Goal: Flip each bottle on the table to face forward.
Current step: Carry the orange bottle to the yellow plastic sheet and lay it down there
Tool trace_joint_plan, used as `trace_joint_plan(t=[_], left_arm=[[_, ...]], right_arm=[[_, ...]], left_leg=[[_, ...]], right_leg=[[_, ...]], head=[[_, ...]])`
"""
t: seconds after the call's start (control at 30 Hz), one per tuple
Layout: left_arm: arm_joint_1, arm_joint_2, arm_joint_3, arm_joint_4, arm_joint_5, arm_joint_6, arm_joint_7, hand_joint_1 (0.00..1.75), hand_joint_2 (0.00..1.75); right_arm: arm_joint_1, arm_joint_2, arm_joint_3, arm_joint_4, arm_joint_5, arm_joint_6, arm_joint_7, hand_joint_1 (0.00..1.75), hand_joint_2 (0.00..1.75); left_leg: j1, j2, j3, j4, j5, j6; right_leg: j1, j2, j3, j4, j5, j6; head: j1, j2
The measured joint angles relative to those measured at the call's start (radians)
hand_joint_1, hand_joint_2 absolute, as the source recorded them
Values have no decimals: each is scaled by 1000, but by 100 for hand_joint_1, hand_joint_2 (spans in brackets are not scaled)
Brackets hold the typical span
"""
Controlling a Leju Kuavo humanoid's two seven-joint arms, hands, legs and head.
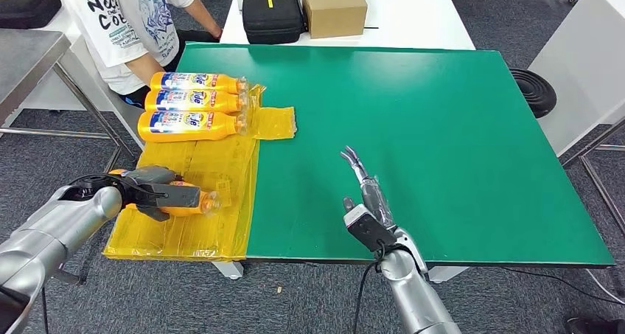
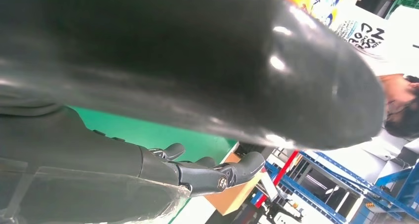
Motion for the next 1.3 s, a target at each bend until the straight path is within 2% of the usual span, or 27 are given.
trace_joint_plan(t=[0.3, 0.33, 0.43, 0.47, 0.97, 1.3], left_arm=[[-3, -66, 1, 28, 12, 87, 36, 175, 175], [-4, -75, 1, 31, 9, 93, 39, 166, 175], [-6, -97, 0, 42, -9, 90, 41, 36, 175], [-7, -102, -2, 46, -14, 82, 39, 0, 175], [-18, -122, -33, 75, -35, -16, -13, 0, 175], [-31, -125, -54, 84, -37, -35, -19, 0, 175]], right_arm=[[-17, 7, 0, 23, 0, 2, 0, 0, 0], [-19, 7, 0, 26, 0, 3, 0, 0, 0], [-25, 8, 1, 38, 0, 7, 0, 0, 0], [-27, 8, 1, 42, 0, 7, 0, 0, 0], [-48, 9, 4, 83, -18, 2, 0, 0, 0], [-56, 9, 4, 96, -24, 2, 0, 0, 0]], left_leg=[[0, -2, 0, 0, 1, 1], [0, -2, 0, 0, 1, 1], [0, -2, 0, 0, 1, 1], [0, -2, 0, 0, 1, 1], [0, -1, 0, 0, 0, 1], [0, -1, 1, 0, 0, 1]], right_leg=[[0, -3, 1, 0, 0, 0], [0, -3, 1, 0, 0, 0], [0, -3, 1, 0, 0, 0], [0, -2, 1, 0, 0, 0], [0, -2, 1, 0, 0, 0], [0, -2, 1, 0, 0, 0]], head=[[0, 0], [0, 0], [0, 0], [0, 0], [0, 0], [0, 0]])
